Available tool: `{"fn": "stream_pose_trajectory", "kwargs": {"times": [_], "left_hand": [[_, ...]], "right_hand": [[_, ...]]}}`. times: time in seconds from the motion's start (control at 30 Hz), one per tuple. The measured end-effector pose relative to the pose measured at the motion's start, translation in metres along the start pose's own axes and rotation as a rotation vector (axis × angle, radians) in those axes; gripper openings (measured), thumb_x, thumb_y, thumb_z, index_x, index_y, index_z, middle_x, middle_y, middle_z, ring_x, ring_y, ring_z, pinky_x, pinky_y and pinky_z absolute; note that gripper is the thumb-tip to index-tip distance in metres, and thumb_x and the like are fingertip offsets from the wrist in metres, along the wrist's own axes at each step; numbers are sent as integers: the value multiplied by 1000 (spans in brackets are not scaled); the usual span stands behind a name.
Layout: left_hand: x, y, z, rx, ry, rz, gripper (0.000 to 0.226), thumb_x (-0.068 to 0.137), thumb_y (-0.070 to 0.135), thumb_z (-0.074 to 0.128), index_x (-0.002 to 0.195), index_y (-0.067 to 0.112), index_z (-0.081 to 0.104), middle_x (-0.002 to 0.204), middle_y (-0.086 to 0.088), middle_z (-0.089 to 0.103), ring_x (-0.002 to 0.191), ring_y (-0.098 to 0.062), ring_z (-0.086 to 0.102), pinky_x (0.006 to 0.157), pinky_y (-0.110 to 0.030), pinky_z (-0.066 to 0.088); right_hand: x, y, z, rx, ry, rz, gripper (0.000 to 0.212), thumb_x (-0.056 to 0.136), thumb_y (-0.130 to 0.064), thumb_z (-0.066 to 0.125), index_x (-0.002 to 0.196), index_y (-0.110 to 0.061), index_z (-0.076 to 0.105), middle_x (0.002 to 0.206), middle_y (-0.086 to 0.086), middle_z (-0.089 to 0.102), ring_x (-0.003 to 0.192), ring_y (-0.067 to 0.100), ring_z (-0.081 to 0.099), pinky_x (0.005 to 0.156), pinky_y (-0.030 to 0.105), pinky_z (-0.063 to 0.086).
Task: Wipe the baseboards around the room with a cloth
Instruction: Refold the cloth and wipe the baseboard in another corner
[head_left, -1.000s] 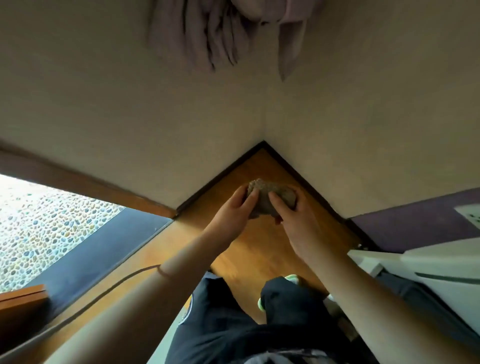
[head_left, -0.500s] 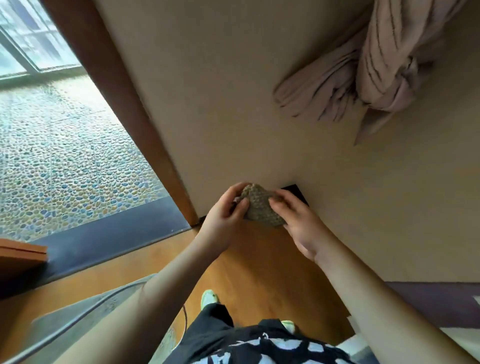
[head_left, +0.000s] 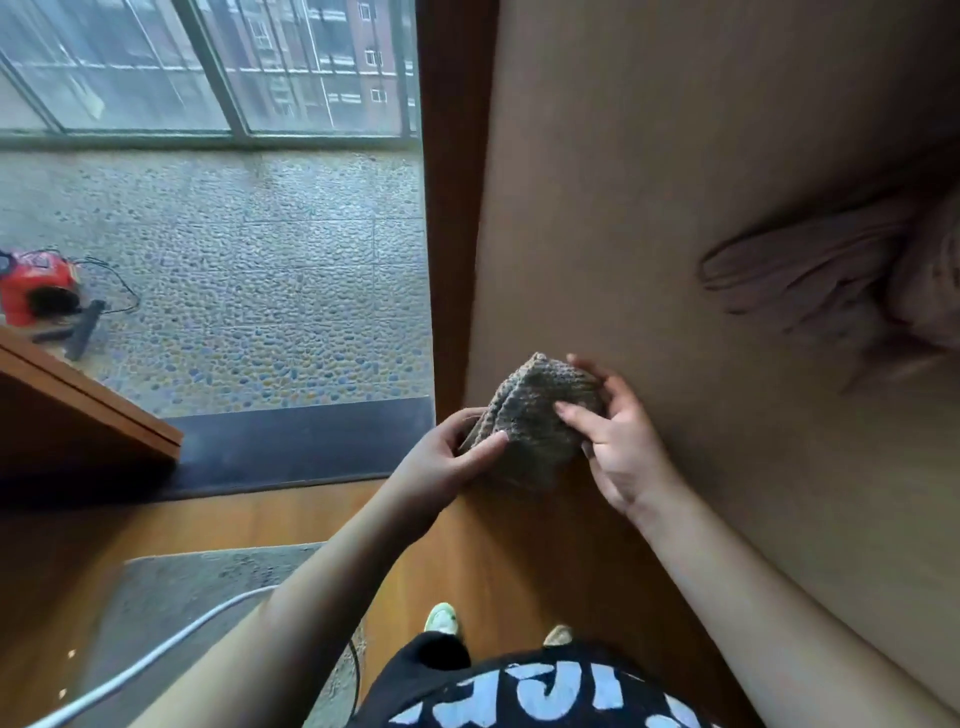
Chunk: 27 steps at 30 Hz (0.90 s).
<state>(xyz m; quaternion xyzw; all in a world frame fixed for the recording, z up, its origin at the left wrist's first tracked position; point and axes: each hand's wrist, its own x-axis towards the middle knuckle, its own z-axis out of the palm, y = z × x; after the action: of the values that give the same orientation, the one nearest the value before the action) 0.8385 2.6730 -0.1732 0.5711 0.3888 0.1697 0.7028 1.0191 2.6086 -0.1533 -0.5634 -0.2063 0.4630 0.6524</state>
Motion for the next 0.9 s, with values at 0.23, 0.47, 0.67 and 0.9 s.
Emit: {"fn": "stream_pose_trajectory", "kwargs": {"times": [0.23, 0.47, 0.67, 0.9], "left_hand": [[-11, -2, 9, 61, 309, 2, 32, 89, 47, 65, 100, 18, 72, 95, -3, 74, 92, -16, 70, 84, -37, 60], [-7, -10, 39, -80, 539, -6, 50, 92, 63, 51, 102, 18, 69, 97, -6, 74, 96, -23, 70, 86, -40, 56], [-28, -18, 56, 112, 721, 81, 38, 96, 48, 41, 93, 16, 61, 85, 0, 66, 73, 0, 61, 69, -26, 46], [-91, -40, 49, 203, 931, -56, 63, 97, 64, 19, 100, 20, 65, 87, 8, 67, 83, -8, 63, 65, -18, 46]], "right_hand": [[17, -7, -6, 23, -93, 3, 57, 71, -1, 70, 121, -27, 57, 116, -1, 70, 104, 12, 65, 81, 20, 53], [22, -2, -28, 237, -181, 279, 49, 88, 13, 55, 130, -13, 54, 95, 1, 74, 86, 9, 71, 68, 18, 55], [24, 4, -32, 90, -383, 297, 36, 79, 1, 67, 114, -8, 64, 101, 6, 75, 95, 17, 71, 80, 25, 57], [6, 16, 3, -147, -629, 181, 29, 80, -11, 79, 106, -18, 70, 103, 6, 74, 98, 23, 69, 85, 36, 54]]}}
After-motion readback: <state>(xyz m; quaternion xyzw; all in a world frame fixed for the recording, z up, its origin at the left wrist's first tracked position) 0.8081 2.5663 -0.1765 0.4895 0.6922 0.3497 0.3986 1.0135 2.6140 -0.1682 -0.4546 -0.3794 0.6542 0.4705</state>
